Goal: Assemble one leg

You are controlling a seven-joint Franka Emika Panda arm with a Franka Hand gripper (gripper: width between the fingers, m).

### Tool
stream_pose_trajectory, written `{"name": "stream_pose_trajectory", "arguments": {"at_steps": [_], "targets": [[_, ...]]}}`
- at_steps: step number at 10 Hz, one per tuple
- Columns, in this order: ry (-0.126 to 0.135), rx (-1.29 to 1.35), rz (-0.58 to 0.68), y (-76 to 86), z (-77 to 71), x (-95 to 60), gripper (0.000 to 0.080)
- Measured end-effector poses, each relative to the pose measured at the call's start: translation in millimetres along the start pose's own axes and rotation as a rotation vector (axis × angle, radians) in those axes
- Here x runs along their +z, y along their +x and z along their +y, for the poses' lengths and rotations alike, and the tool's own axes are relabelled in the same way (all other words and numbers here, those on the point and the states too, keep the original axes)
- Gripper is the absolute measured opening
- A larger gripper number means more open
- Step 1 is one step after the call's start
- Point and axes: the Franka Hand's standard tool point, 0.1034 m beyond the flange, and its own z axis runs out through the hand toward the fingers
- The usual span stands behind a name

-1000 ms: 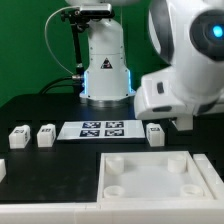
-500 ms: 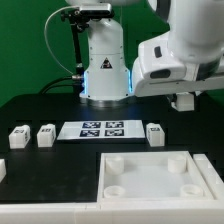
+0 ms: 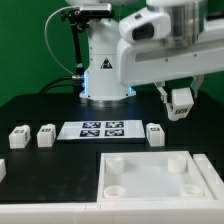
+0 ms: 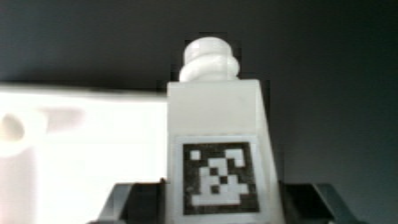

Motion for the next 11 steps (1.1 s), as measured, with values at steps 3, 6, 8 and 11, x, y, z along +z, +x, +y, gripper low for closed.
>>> {"name": "stream_pose_trajectory", "arguments": {"at_steps": [3, 6, 8, 11], "targets": [[-0.006, -0.007, 0.235, 8.6, -6.1, -4.8, 0.0291], [0.003, -0.017, 0.511, 13.0, -5.2, -4.4, 0.0291], [-0.022, -0.066, 0.674, 52.7, 12.5, -17.7, 0.0291], [-0.032, -0.1, 0.714, 83.4, 13.1, -21.3, 0.0291]]}}
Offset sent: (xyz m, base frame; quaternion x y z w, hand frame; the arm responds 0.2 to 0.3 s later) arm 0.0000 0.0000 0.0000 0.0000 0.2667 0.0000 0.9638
